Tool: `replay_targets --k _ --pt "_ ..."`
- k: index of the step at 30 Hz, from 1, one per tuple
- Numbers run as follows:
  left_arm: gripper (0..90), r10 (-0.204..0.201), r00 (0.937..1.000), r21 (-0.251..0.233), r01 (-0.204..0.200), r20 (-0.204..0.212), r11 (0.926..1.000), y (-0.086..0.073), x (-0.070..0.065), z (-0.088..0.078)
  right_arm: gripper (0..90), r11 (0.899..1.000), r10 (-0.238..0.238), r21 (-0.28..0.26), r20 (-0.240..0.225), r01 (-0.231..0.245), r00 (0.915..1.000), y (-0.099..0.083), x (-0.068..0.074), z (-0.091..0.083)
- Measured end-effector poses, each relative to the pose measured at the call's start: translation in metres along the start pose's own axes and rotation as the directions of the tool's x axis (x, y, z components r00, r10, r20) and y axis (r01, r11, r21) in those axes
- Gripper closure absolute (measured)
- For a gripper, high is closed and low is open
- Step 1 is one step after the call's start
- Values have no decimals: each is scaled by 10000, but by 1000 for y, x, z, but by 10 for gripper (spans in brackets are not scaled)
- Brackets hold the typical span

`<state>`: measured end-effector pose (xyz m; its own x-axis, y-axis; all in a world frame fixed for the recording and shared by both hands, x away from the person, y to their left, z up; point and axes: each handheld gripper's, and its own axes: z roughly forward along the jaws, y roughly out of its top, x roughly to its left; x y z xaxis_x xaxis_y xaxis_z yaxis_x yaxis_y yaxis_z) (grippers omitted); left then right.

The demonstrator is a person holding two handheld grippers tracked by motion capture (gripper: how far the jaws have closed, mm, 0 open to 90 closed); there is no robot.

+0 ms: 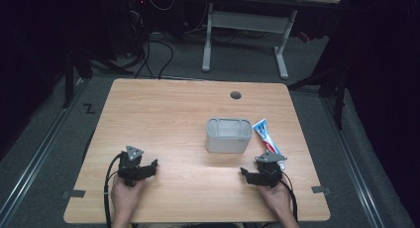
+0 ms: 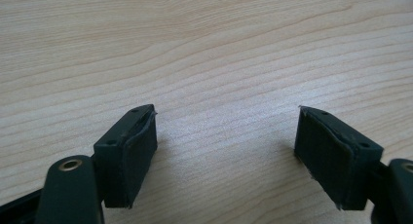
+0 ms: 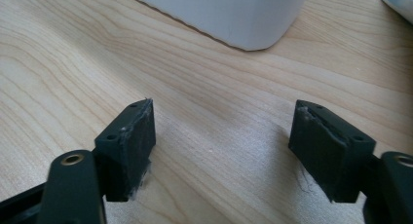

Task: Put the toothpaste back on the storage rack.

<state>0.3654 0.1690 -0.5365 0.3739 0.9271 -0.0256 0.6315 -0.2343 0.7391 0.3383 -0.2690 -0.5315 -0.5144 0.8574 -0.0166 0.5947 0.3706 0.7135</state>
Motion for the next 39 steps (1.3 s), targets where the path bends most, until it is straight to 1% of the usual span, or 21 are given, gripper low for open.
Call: replay_targets --k 4,10,18,21,24,26,29,31,34,39 --pt "239 -85 10000 -32 85 37 10000 0 1 0 245 10000 -9 7 4 9 10000 0 0 0" --pt "238 -71 10000 -27 71 30 10000 0 1 0 257 10000 43 -16 84 -43 10000 0 1 0" --pt "237 -36 10000 -10 36 10 10000 0 0 0 397 9997 174 -193 263 -169 9995 -2 2 -3" --pt "237 -19 10000 -2 19 -6 10000 0 0 0 431 9992 350 -225 360 -342 9987 -4 3 -5" --pt "235 -10 10000 -1 10 -7 10000 0 0 0 443 9989 401 -274 457 -388 9982 -5 3 -8" --pt "236 -26 10000 -6 26 5 10000 0 0 0 448 9985 456 -324 432 -442 9980 -7 3 -10" --pt "237 -40 10000 -17 40 11 10000 0 1 0 453 9989 350 -324 507 -334 9981 -7 3 -14" --pt "237 -52 10000 -9 52 19 10000 0 0 0 457 9985 419 -385 456 -401 9981 -8 3 -16" --pt "237 -36 10000 -10 37 18 10000 0 1 0 460 9986 313 -433 518 -291 9982 -8 3 -19" --pt "237 -32 10000 -8 32 13 10000 0 0 0 474 9978 339 -597 550 -306 9979 -9 1 -24"
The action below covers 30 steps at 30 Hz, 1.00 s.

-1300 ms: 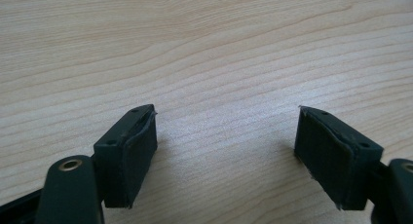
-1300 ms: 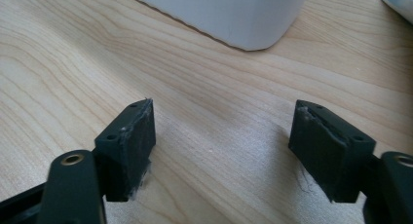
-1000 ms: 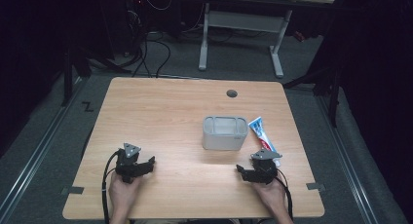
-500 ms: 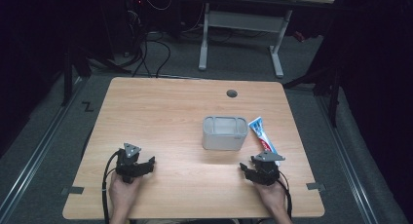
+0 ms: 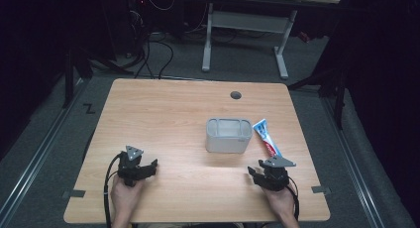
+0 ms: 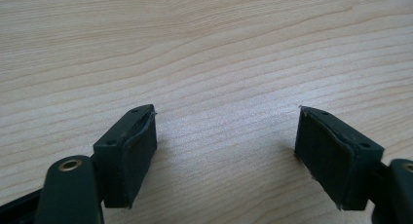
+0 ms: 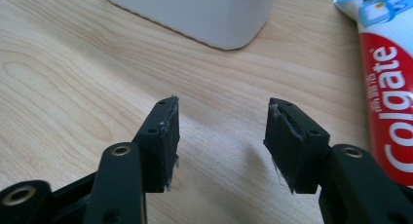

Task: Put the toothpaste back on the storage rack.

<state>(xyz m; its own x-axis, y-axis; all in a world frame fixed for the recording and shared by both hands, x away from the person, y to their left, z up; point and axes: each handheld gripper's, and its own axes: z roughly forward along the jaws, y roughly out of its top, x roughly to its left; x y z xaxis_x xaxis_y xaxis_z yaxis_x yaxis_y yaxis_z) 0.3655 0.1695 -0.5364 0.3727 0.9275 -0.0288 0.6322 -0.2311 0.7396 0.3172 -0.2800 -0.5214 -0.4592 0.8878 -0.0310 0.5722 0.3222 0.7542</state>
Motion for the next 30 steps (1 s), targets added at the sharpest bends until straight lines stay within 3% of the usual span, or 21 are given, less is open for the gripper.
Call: replay_targets --k 12,30 --pt "236 -37 10000 -2 37 17 10000 0 0 0 482 9996 -102 -264 216 108 9997 -3 -5 -10" --pt "237 42 10000 24 -42 -33 10000 0 0 0 450 9944 516 -944 493 -467 9975 -3 -21 -25"
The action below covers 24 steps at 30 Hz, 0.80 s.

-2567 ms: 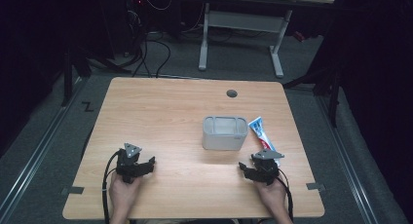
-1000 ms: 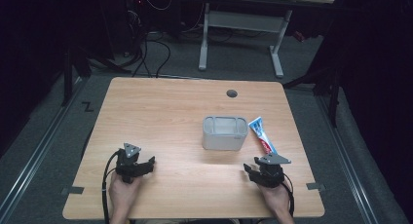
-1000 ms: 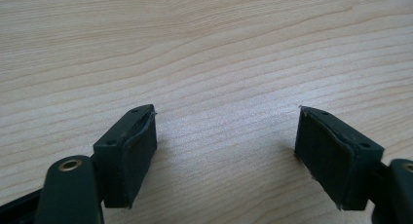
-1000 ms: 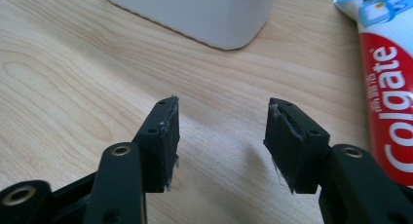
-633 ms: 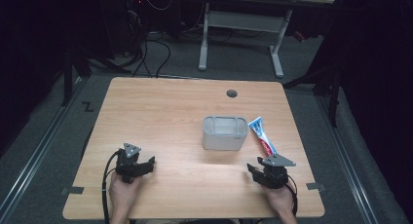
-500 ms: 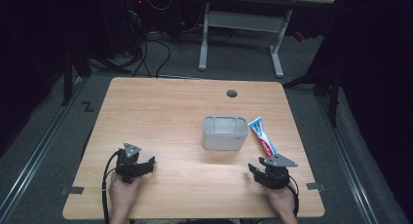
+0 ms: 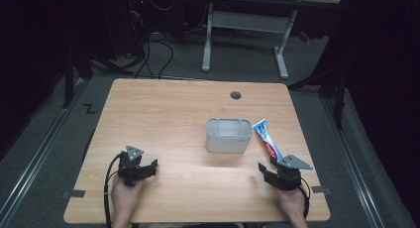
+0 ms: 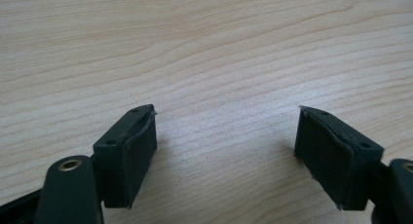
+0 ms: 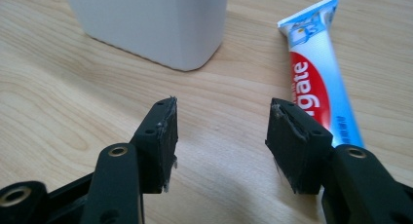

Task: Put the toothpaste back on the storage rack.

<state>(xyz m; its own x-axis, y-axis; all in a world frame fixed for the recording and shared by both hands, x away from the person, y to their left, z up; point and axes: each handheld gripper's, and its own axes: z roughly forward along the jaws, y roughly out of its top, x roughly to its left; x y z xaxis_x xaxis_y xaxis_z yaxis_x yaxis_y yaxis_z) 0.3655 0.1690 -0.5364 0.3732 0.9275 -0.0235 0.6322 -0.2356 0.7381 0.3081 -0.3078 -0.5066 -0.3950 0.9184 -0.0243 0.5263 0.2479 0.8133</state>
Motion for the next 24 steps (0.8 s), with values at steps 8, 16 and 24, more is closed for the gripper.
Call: replay_targets --k 8,16,24 --pt "238 12 10000 -4 -12 -27 10000 0 0 0 442 9995 -23 -314 295 32 9996 4 -9 -7" --pt "237 8 10000 13 -8 -14 10000 0 0 0 435 9991 82 -425 700 -52 9975 11 -26 -16" --pt "237 9 10000 12 -9 -13 10000 0 0 0 441 9999 31 -139 888 -19 9960 21 -34 -13"
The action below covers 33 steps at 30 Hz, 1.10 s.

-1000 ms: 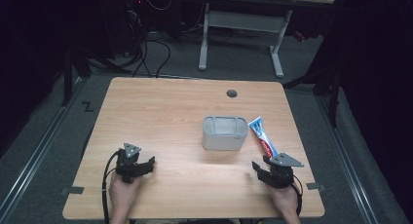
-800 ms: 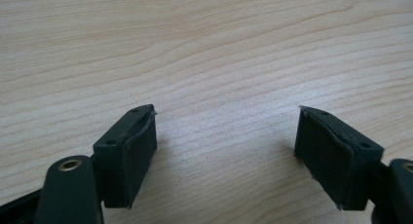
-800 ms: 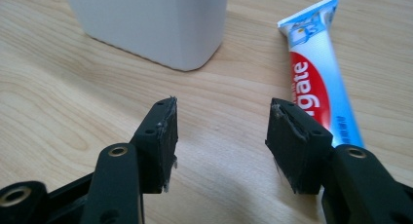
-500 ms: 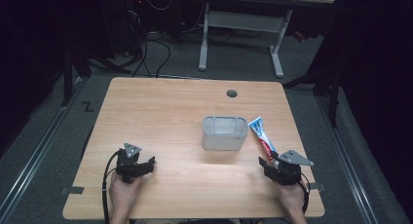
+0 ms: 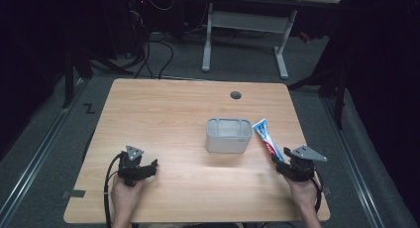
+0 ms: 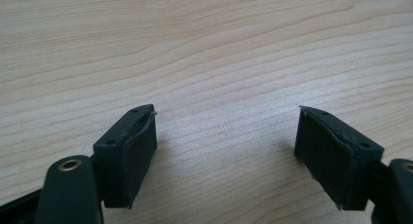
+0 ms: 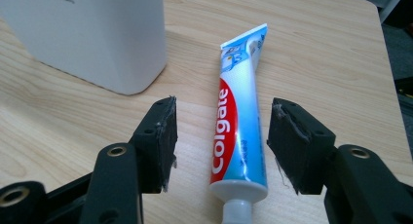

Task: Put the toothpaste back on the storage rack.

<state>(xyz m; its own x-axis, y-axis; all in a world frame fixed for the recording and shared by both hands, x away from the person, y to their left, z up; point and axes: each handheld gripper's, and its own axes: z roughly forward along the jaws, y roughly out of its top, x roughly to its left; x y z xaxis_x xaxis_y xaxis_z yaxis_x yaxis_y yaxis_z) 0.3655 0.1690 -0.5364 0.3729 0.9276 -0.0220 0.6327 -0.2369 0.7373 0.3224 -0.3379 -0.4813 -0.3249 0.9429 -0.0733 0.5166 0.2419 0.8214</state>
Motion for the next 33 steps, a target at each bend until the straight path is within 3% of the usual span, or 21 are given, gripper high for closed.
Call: replay_targets --k 7,18,27,33 --pt "237 -5 10000 1 5 3 10000 0 0 0 448 9999 -60 161 98 59 9999 12 -7 4" --pt "237 15 10000 -9 -15 -15 10000 0 0 0 461 9984 323 463 20 -324 9995 21 -18 14" --pt "235 -141 9999 -50 142 85 9999 -1 1 -1 459 9942 -9 1080 47 3 10000 36 -17 21" --pt "228 53 10000 15 -52 -56 10000 0 -1 0 457 9906 -92 1365 87 79 9999 43 -17 32"
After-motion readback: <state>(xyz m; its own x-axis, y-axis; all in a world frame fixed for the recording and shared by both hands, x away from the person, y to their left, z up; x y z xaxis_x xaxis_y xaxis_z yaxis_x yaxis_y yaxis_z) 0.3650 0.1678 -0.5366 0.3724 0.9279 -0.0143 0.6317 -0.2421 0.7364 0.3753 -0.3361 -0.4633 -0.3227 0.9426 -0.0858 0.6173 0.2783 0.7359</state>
